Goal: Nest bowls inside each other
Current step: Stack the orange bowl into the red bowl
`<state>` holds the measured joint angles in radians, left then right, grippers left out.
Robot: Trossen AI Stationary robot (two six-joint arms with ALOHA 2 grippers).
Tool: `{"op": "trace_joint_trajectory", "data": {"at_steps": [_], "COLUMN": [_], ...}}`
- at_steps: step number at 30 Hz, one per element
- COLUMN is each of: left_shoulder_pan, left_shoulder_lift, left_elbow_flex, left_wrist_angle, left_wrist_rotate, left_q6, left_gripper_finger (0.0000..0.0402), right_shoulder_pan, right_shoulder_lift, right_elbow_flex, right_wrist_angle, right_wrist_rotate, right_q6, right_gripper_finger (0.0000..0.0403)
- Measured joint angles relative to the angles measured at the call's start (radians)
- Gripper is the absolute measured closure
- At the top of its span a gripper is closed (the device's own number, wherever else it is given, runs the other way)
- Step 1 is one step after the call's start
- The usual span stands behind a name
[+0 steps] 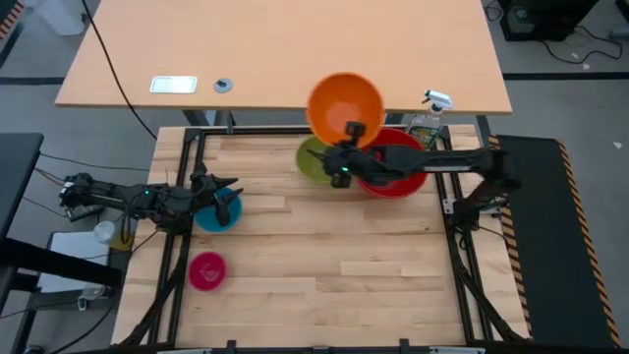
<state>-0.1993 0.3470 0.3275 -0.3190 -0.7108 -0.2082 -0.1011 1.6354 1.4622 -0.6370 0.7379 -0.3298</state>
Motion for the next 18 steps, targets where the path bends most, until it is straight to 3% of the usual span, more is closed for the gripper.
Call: {"op": "trace_joint_trajectory", "data": {"at_steps": [4, 9, 18], "left_shoulder_pan": [0.0, 0.0, 0.0], "left_shoulder_lift": [0.0, 0.0, 0.0], "left_elbow_flex": [0.0, 0.0, 0.0], "left_wrist_angle": [0.017, 0.022, 0.079], "left_wrist_rotate": [-0.002, -0.031, -0.066], "left_q6": [0.01, 0.044, 0.125], "left_gripper_finger": [0.0237, 0.0237, 0.0237], "right_shoulder_pan": [-0.001, -0.035, -0.054], "right_shoulder_lift": [-0.13, -0.213, -0.194], "right_elbow_flex": [-0.107, -0.139, -0.253], "right_wrist_angle": [-0.111, -0.299, -0.357], "right_wrist_rotate": [-0.023, -0.202, -0.339], "right_q6": [0.193, 0.462, 0.573], "right_gripper_finger": [0.0369, 0.0369, 0.0369]}}
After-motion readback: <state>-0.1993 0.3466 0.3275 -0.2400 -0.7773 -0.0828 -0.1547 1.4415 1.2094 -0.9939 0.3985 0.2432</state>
